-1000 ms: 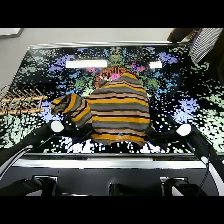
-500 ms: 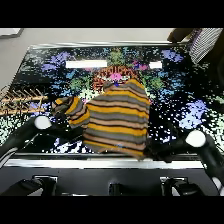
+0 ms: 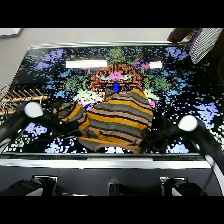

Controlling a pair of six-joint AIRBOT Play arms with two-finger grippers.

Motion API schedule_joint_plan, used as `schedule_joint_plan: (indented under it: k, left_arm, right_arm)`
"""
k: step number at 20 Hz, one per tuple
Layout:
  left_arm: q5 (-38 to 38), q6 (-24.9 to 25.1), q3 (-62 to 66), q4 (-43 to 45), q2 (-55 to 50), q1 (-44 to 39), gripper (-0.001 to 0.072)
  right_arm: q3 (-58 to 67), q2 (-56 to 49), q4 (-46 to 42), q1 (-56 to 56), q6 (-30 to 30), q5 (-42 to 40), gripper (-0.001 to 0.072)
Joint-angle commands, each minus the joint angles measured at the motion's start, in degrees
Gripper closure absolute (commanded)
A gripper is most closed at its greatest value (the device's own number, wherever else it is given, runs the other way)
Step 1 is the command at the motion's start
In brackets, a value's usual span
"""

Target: Fold the clothes and pants, and hang the long-sleeved shirts on hangers.

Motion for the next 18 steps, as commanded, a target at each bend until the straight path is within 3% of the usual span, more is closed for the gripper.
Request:
schedule_joint_plan:
  k: [1, 3, 4, 5, 6, 7, 8, 9, 12, 13, 14, 16, 18]
  left_arm:
    - [-0.7, 2.2, 7.5, -0.6, -13.6, 0.2, 0.0685]
    - [-0.8, 4.0, 10.8, -1.1, -20.0, 0.7, 0.0684]
    - [-0.7, 4.7, 12.1, -1.8, -22.1, 1.1, 0.0684]
    - [-0.7, 5.8, 13.7, -2.1, -23.6, 1.5, 0.0676]
    - [-0.5, 6.6, 15.1, -1.6, -24.2, 2.0, 0.0559]
    - [-0.2, 7.4, 16.6, -0.7, -24.0, 3.0, 0.0305]
    - [-0.4, 7.4, 18.4, 1.2, -23.3, 4.5, 0.0100]
    - [-0.8, 7.4, 19.8, 3.8, -21.8, 6.0, 0.0048]
    - [1.1, 10.8, 17.0, 13.6, -11.8, 9.0, 0.0041]
    - [3.7, 10.8, 13.3, 15.8, -7.4, 9.0, 0.0041]
    - [7.5, 10.8, 7.9, 17.2, -2.4, 8.9, 0.0041]
    - [15.8, 9.4, -3.0, 16.8, 6.1, 8.5, 0.0042]
    - [21.0, 7.0, -11.8, 16.4, 12.7, 7.1, 0.0042]
  right_arm:
    - [8.7, -16.4, 0.5, 0.1, -5.4, -6.7, 0.0677]
    - [12.3, -22.4, 0.2, 0.1, -5.8, -8.1, 0.0657]
    - [13.4, -24.3, 0.1, 0.1, -6.5, -8.9, 0.0596]
    - [13.8, -25.1, 0.0, 0.1, -7.7, -10.5, 0.0465]
    - [13.9, -24.8, 0.0, 0.1, -11.5, -12.5, 0.0219]
    - [14.5, -23.8, -0.7, -0.6, -14.9, -12.3, 0.0035]
    - [15.6, -21.7, -1.9, -2.1, -17.0, -10.6, 0.0033]
    - [16.8, -18.6, -4.0, -3.7, -19.1, -8.6, 0.0033]
    - [17.2, -3.0, -18.9, -3.8, -20.0, -2.8, 0.0067]
    - [15.2, 2.6, -23.6, -1.0, -18.2, -1.3, 0.0108]
    - [12.4, 7.5, -26.1, 2.9, -14.9, -1.6, 0.0109]
    - [5.0, 14.2, -28.6, 13.1, -2.9, -8.5, 0.0109]
    - [-0.2, 14.2, -33.9, 24.5, 6.8, -15.2, 0.0116]
